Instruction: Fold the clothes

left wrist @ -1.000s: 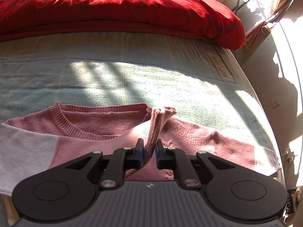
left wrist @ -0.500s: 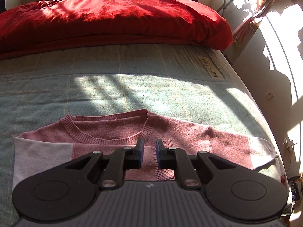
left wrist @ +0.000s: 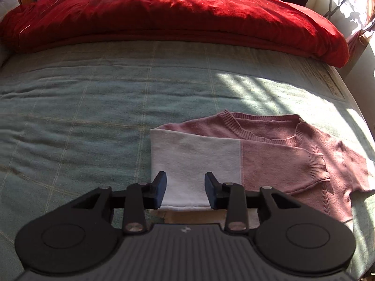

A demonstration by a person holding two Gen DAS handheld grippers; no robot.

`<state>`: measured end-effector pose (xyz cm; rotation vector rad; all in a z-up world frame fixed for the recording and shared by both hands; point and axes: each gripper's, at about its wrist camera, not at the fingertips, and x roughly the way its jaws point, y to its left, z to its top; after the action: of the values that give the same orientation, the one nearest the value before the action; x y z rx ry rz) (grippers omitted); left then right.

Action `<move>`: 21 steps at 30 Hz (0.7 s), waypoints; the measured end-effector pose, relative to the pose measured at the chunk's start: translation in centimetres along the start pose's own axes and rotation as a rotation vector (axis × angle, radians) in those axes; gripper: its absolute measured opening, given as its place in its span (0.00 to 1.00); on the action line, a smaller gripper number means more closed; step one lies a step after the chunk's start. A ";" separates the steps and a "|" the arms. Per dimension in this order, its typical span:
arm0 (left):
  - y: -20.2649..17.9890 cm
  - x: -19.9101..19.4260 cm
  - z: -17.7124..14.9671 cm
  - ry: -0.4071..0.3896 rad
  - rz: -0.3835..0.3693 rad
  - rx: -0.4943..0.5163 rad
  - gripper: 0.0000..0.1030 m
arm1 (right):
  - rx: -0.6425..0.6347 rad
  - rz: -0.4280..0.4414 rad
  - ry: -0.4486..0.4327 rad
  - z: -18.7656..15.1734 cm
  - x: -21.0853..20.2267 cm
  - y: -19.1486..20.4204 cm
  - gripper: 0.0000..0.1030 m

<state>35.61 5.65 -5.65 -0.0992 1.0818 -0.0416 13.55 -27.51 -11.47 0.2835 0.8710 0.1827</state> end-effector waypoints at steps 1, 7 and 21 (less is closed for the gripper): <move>1.1 0.6 -0.7 0.015 0.000 -0.014 0.37 | -0.001 -0.001 0.007 0.1 0.2 0.2 1.00; 4.1 4.8 -4.8 0.104 -0.059 -0.040 0.37 | -0.037 -0.010 0.050 1.3 1.4 1.6 1.00; 5.8 8.0 -5.1 0.033 -0.068 -0.109 0.43 | -0.011 0.007 0.055 5.7 4.3 1.5 1.00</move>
<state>34.76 10.45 -15.64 -0.2346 1.1137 -0.0459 20.63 -25.91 -10.58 0.2722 0.9237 0.2025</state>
